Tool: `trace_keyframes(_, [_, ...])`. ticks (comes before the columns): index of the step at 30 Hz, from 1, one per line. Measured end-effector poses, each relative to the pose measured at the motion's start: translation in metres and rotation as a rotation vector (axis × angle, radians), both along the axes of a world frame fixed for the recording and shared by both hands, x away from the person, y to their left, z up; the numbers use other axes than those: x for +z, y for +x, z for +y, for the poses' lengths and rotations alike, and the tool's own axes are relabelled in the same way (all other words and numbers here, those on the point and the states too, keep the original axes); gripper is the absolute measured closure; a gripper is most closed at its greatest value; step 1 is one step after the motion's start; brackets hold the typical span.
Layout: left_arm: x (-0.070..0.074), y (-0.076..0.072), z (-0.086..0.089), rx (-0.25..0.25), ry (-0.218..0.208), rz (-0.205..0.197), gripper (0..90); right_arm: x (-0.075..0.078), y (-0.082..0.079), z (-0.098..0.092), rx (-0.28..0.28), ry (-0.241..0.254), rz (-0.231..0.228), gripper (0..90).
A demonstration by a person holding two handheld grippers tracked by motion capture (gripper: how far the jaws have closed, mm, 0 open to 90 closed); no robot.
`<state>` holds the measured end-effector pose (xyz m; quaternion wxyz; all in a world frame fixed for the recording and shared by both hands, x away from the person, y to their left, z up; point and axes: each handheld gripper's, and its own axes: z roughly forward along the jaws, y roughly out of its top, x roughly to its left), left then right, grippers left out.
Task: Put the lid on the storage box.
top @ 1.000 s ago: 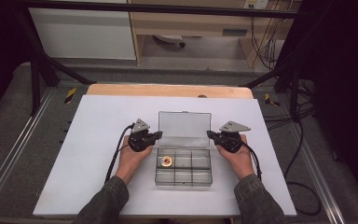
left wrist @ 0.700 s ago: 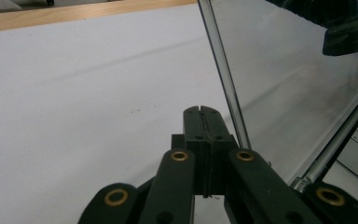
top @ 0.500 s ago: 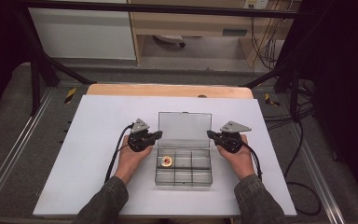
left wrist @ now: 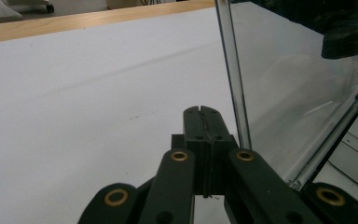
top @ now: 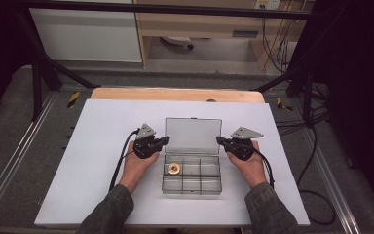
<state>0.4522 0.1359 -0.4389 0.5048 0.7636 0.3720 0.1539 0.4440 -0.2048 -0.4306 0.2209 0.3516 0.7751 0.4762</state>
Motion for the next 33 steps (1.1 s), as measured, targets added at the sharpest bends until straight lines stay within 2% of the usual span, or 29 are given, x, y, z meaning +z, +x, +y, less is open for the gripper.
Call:
trace_keyframes(12, [0.0033,-0.0014,0.0014,-0.010,-0.022,-0.015,90.0,0.0031,-0.0023,-0.0005,0.007,0.011,-0.014,90.0])
trace_keyframes(33, [0.0045,-0.0043,0.0019,-0.015,-0.037,-0.015,90.0,0.0054,-0.0055,-0.0020,0.015,0.022,-0.021,90.0])
